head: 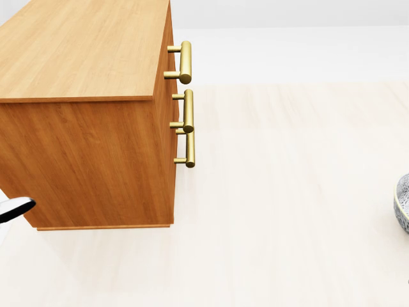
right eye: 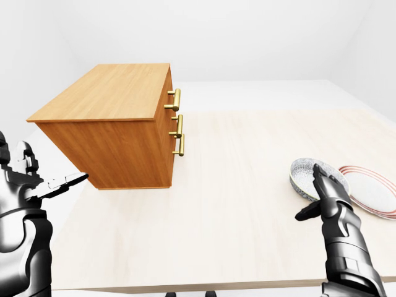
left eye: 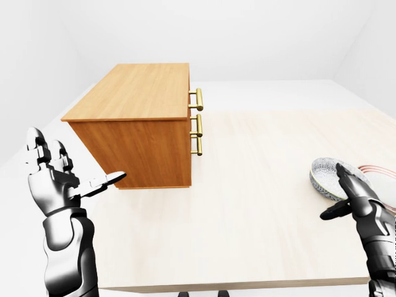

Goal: Put the bowl on top of the cabinet.

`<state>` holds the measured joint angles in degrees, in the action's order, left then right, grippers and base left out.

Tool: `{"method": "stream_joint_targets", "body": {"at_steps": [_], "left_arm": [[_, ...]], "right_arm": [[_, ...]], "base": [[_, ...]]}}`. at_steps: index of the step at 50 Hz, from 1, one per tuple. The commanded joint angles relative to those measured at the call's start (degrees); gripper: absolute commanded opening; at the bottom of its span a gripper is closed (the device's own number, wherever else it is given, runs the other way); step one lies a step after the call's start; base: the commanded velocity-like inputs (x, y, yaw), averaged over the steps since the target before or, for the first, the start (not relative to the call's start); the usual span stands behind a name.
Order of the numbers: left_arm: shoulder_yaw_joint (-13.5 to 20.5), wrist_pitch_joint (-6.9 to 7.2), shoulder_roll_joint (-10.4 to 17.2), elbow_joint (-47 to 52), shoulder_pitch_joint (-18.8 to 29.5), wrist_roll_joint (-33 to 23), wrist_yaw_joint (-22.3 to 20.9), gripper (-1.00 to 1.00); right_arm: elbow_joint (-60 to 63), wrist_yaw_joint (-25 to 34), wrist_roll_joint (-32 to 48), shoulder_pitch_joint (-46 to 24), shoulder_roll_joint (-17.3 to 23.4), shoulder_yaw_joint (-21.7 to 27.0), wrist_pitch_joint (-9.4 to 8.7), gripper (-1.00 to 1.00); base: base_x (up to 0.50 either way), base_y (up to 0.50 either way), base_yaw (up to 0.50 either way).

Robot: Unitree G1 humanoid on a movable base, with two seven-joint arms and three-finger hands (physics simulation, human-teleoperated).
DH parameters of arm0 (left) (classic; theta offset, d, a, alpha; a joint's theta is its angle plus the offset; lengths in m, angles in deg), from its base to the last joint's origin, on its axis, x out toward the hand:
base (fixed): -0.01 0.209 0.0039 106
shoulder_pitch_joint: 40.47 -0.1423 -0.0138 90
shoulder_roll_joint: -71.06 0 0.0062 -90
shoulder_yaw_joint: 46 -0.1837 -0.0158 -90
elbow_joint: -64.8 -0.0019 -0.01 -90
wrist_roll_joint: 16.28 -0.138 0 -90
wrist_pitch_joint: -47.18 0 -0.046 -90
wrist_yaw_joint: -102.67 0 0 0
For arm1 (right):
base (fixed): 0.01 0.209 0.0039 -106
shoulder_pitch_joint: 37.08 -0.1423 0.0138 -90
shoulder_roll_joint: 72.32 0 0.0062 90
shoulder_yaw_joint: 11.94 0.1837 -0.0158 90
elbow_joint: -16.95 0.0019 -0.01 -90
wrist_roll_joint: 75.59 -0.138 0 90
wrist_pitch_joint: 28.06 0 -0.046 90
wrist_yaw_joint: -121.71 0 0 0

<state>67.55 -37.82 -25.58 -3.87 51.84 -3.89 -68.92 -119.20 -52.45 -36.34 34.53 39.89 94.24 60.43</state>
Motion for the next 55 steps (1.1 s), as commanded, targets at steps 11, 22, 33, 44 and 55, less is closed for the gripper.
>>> {"method": "stream_joint_targets", "body": {"at_steps": [11, 22, 33, 44, 55], "left_arm": [[-0.92, 0.0, -0.49, -2.38, 0.81, 0.0, 0.6, 1.0], [-0.83, 0.0, -0.42, -2.42, 0.82, 0.1, 0.57, 1.0], [-0.81, 0.0, -0.43, -2.73, 0.77, 0.04, 0.47, 1.0], [-0.92, 0.0, -0.47, -2.49, 0.72, 0.0, 0.6, 1.0], [-1.03, 0.0, -0.53, -2.42, 0.77, -0.16, 0.65, 1.0]], "right_arm": [[-17.54, -6.02, -0.34, -6.4, -1.0, -7.2, 5.42, 1.0], [-25.58, -8.66, -0.03, -7.81, -2.7, -10.37, 6.52, 1.0], [-28.07, -8.19, -1.45, -6.49, -3.92, -11.16, 6.52, -1.0], [-28.09, -8.05, -1.97, -6.53, -4.01, -11.26, 6.52, -1.0], [-26.94, -7.02, -1.94, -7.61, -2.73, -11.12, 6.52, -1.0]], "base": [[0.0, 0.0, 0.0], [0.0, 0.0, 0.0], [0.0, 0.0, 0.0], [0.0, 0.0, 0.0], [0.0, 0.0, 0.0]]}}
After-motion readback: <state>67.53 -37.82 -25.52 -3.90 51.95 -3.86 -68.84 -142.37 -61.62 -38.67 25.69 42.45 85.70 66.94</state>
